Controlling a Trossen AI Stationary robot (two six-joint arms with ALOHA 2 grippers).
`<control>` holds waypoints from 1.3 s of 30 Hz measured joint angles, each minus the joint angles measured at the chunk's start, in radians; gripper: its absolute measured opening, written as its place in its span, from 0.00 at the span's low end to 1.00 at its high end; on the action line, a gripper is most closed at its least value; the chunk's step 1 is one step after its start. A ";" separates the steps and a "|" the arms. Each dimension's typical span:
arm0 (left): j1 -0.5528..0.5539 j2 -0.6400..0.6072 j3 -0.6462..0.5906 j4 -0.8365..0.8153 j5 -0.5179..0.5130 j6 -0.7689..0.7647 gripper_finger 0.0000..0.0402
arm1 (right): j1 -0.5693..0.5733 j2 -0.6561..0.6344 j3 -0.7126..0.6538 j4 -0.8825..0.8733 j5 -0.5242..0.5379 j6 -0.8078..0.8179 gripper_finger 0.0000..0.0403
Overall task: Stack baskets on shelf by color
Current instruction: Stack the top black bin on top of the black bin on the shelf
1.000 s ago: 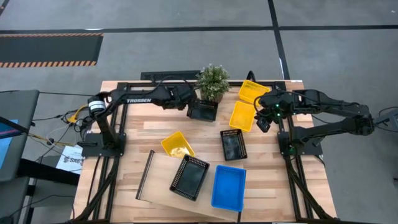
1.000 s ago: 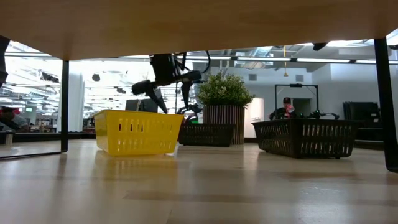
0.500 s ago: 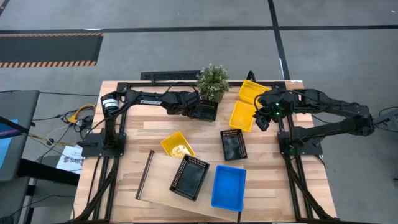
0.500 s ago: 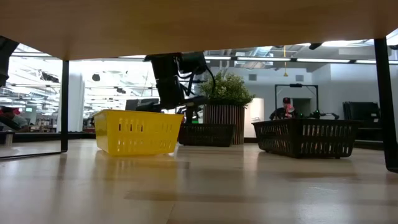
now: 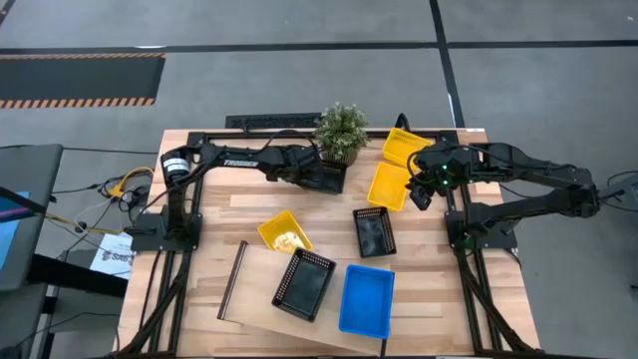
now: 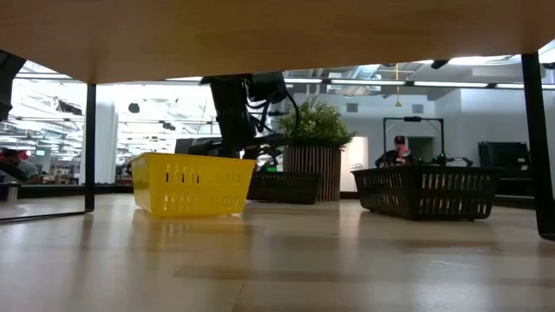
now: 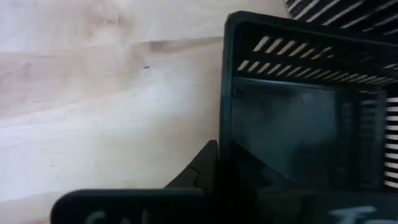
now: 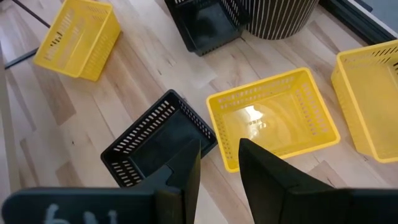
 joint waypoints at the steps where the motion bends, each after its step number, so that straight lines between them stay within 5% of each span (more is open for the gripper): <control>1: -0.001 -0.007 0.000 0.002 -0.003 0.002 0.01 | 0.000 0.000 0.000 0.000 0.000 0.000 0.33; 12: -0.044 -0.214 0.000 -0.068 0.008 -0.004 0.00 | 0.000 0.000 0.000 -0.013 0.000 -0.001 0.33; 19: -0.074 -0.446 0.000 -0.129 0.226 0.036 0.00 | 0.000 0.000 0.000 -0.023 -0.001 -0.004 0.33; 23: -0.103 -0.583 0.001 -0.114 0.250 0.091 0.00 | 0.000 0.000 0.000 -0.023 -0.003 -0.020 0.33; 30: -0.196 -0.716 0.001 0.058 0.382 0.429 0.00 | 0.000 0.000 0.000 -0.023 -0.004 -0.023 0.33; 39: -0.366 -0.647 0.138 0.044 0.449 0.864 0.00 | 0.000 0.000 0.000 -0.022 -0.005 -0.020 0.33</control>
